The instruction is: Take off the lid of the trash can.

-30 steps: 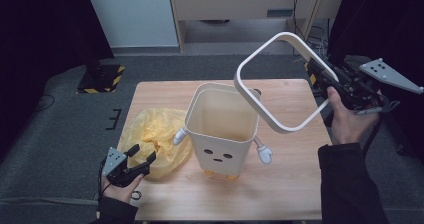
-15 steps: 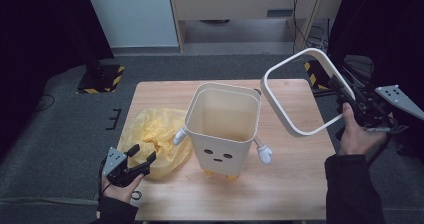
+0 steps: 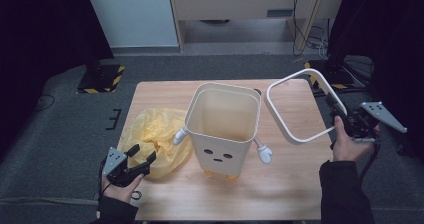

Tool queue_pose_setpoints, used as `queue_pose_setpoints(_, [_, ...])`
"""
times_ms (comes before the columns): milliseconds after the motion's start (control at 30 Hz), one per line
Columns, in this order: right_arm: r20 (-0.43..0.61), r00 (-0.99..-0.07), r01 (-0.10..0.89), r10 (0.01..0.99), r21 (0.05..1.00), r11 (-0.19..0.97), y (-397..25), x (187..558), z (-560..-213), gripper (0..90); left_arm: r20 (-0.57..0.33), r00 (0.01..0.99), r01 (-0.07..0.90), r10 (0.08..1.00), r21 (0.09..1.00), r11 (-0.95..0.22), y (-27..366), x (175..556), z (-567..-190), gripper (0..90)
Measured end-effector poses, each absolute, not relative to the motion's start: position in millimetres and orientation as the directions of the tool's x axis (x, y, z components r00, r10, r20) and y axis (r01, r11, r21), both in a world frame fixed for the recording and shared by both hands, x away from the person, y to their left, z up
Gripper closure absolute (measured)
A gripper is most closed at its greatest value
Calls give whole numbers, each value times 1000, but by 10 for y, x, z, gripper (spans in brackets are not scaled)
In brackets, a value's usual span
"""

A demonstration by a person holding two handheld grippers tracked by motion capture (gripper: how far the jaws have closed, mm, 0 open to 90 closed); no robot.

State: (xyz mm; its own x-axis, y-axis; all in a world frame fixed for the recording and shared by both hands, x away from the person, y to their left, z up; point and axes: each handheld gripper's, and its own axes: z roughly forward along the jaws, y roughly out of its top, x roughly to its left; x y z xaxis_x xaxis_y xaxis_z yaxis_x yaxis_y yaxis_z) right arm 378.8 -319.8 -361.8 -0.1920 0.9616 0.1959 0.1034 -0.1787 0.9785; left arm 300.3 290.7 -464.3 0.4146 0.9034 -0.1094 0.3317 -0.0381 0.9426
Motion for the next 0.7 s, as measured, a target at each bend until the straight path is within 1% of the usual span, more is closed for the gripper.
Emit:
queue_pose_setpoints(267, [192,-179,166,965,973,-163,-3150,3864,-3980,731,-108,415,332,903,942,-40,2905,3004,-4644,281])
queue_pose_setpoints(400, [190,-189,214,964,965,-148,-3077,3911,-4201,731,-109,415,332,903,942,-39,2905,3006,-4644,281])
queue_pose_setpoints(567, [158,-193,285,968,953,-99,-2983,3970,-4458,730,-107,417,330,902,943,-41,2907,3006,-4642,281])
queue_pose_setpoints(700, [168,-200,334,965,938,-94,-2932,3987,-4609,729,-104,418,330,903,943,-44,2907,3006,-4640,281])
